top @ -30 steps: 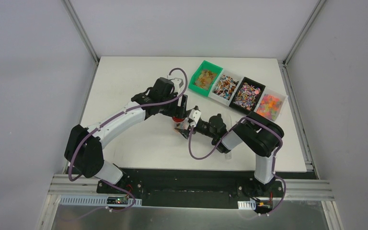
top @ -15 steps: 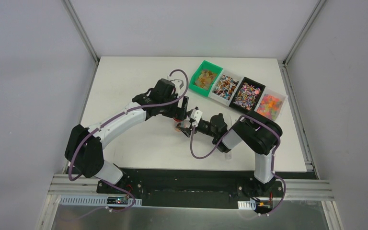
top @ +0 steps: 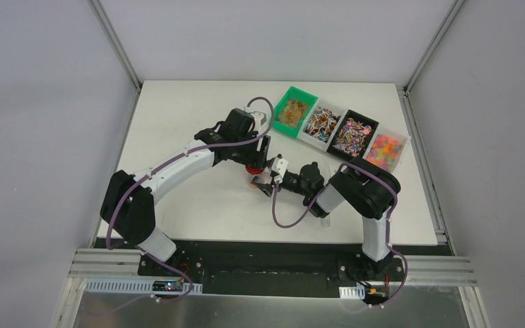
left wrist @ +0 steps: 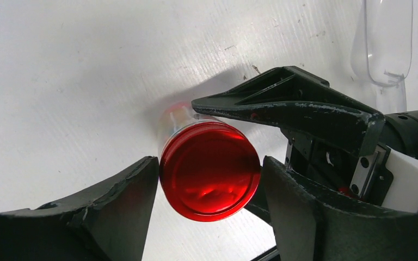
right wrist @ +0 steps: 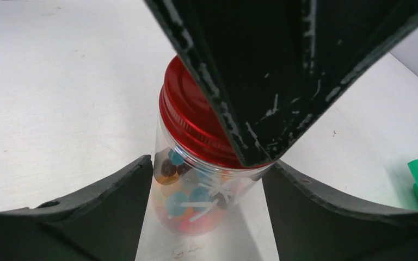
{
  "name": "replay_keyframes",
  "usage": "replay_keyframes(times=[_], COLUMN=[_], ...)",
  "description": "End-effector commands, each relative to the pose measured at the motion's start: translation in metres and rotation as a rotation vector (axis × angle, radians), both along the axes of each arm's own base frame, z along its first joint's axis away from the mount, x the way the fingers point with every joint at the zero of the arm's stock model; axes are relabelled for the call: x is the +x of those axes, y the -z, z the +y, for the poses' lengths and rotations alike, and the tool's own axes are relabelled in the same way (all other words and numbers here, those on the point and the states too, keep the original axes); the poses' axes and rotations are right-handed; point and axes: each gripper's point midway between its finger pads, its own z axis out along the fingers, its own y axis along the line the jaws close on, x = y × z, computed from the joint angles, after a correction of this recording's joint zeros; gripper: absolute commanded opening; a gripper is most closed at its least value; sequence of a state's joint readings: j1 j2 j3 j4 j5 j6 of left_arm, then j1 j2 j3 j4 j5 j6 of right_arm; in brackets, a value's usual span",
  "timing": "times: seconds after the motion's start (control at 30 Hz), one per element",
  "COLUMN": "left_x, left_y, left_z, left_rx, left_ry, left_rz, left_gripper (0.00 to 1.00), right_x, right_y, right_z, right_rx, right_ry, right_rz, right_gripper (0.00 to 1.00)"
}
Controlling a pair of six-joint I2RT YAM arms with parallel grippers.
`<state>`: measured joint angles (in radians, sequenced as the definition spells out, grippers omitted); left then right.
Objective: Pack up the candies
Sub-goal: Screw the bottle lid onto the packing bottle.
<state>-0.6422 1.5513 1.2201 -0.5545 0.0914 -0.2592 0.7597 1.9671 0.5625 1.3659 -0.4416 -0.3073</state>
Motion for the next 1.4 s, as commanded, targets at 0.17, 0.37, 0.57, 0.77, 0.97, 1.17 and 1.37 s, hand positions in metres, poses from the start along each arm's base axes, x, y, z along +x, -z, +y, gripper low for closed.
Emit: replay_keyframes(times=[0.17, 0.37, 0.57, 0.77, 0.97, 1.17, 1.37], left_x=[0.000, -0.002, -0.022, -0.026, -0.023, -0.024, -0.020], left_y=[-0.001, -0.004, -0.007, -0.008, -0.006, 0.001, 0.007], left_z=[0.001, 0.008, -0.004, -0.003, -0.001, -0.003, -0.002], left_rx=[0.046, 0.088, 0.058, 0.085, 0.145, 0.155, 0.134], left_ry=[0.058, 0.125, 0.377, 0.526, 0.651, 0.795, 0.895], left_rz=[-0.028, -0.075, -0.089, -0.144, -0.175, -0.171, -0.190], left_gripper=[0.71, 0.60, 0.51, 0.51, 0.46, 0.39, 0.38], right_x=[-0.001, -0.002, -0.011, -0.014, -0.020, -0.016, -0.021], right_y=[-0.015, -0.014, -0.014, -0.016, -0.017, -0.011, -0.017], right_z=[0.008, 0.011, 0.014, 0.016, 0.019, 0.013, 0.011], right_rx=[0.036, 0.034, 0.037, 0.046, 0.061, 0.065, 0.084], right_ry=[-0.051, -0.082, -0.150, -0.201, -0.284, -0.318, -0.398], right_rz=[-0.076, -0.088, -0.087, -0.085, -0.060, -0.011, 0.036], right_gripper=[0.73, 0.63, 0.62, 0.62, 0.61, 0.60, 0.59])
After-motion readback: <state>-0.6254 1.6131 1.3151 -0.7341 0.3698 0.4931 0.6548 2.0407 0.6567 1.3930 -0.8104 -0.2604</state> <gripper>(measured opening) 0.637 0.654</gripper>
